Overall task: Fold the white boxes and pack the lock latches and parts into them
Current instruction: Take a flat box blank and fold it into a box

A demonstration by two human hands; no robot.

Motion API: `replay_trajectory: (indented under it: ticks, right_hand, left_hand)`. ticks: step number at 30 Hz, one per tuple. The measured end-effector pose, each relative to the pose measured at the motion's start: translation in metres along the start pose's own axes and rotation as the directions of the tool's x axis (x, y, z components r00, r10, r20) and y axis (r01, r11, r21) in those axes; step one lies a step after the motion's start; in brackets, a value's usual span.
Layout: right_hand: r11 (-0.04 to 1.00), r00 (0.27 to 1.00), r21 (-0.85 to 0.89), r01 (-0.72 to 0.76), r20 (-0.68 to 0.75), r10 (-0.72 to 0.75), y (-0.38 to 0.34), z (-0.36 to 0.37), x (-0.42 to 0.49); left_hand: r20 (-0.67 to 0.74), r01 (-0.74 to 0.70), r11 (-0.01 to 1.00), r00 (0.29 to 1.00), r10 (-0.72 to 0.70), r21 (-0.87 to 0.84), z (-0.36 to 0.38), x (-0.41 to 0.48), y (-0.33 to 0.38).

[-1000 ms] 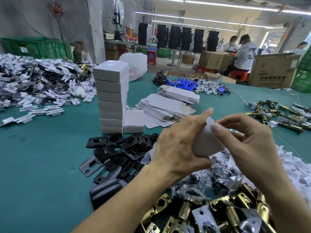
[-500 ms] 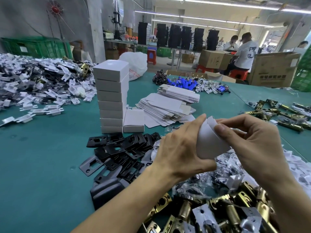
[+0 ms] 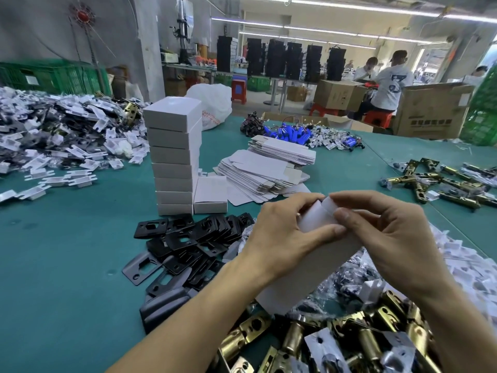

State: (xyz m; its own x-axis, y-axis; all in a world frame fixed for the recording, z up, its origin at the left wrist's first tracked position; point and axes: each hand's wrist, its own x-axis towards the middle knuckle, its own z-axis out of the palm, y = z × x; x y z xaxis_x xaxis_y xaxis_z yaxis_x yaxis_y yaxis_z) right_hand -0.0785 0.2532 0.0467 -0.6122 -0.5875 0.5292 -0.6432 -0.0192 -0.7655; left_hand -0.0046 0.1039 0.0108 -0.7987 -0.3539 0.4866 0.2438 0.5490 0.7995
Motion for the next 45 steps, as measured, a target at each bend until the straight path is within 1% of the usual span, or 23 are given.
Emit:
replay_trajectory:
  ticks: [2,5,7,13,19,23,27,31,33,35,37,39,41,43,45]
  right_hand:
    - [1.0,1.0,0.011,-0.008,0.006,0.008,0.001,0.0,0.0]
    - [0.999,1.0,0.031,-0.014,0.017,0.013,0.001,0.0,0.001]
    - [0.999,0.999,0.052,-0.004,0.035,0.002,0.001,-0.002,0.002]
    - [0.998,1.0,0.061,0.012,0.026,-0.013,0.002,-0.004,0.003]
    - [0.997,0.998,0.08,0.003,0.06,-0.008,0.002,-0.007,0.003]
    - [1.0,0.994,0.017,0.023,0.111,-0.024,0.002,-0.01,0.003]
    - [1.0,0.982,-0.009,-0.015,0.188,0.016,0.006,-0.013,0.002]
    - [0.992,0.952,0.067,-0.109,0.295,0.084,0.013,-0.01,0.001]
    - [0.995,0.96,0.046,-0.092,0.269,0.077,0.016,-0.004,0.0]
    - [0.996,0.98,0.044,-0.071,0.187,0.062,0.019,0.004,-0.001]
    - [0.994,0.993,0.082,-0.067,0.107,0.058,0.022,0.01,-0.002]
    - [0.994,0.997,0.092,-0.057,0.054,0.052,0.025,0.012,-0.003]
    - [0.994,0.997,0.09,-0.064,0.046,0.06,0.028,0.012,-0.004]
    - [0.99,0.993,0.114,-0.085,0.091,0.075,0.029,0.012,-0.004]
    - [0.974,0.984,0.177,-0.142,0.128,0.12,0.028,0.009,-0.003]
  left_hand:
    - [0.01,0.007,0.999,1.0,-0.007,-0.033,0.0,0.0,-0.002]
    - [0.031,0.041,0.988,0.999,-0.037,-0.147,-0.001,0.001,-0.004]
    - [0.043,0.058,0.981,0.998,-0.051,-0.186,-0.002,0.001,-0.006]
    - [0.034,0.035,0.979,0.999,-0.029,-0.2,-0.002,0.001,-0.009]
    - [0.016,-0.002,0.982,1.0,0.005,-0.187,0.0,0.0,-0.009]
    - [0.025,-0.01,0.985,1.0,0.014,-0.174,0.0,0.0,-0.011]
    - [0.0,-0.013,0.984,1.0,0.013,-0.177,0.0,0.001,-0.012]
    - [-0.015,0.017,0.977,1.0,-0.02,-0.214,-0.002,0.001,-0.013]
    - [-0.022,0.045,0.974,0.998,-0.051,-0.22,-0.001,0.002,-0.015]
    - [-0.023,0.052,0.971,0.998,-0.059,-0.233,-0.001,0.002,-0.015]
    - [-0.012,0.053,0.971,0.998,-0.057,-0.235,-0.001,0.001,-0.015]
    - [0.017,0.062,0.977,0.998,-0.059,-0.203,-0.001,0.0,-0.016]
    - [0.052,0.077,0.986,0.996,-0.07,-0.145,-0.002,0.0,-0.016]
    - [0.101,0.109,0.989,0.99,-0.098,-0.104,-0.003,0.0,-0.015]
    - [0.147,0.151,0.985,0.979,-0.138,-0.085,-0.005,0.0,-0.013]
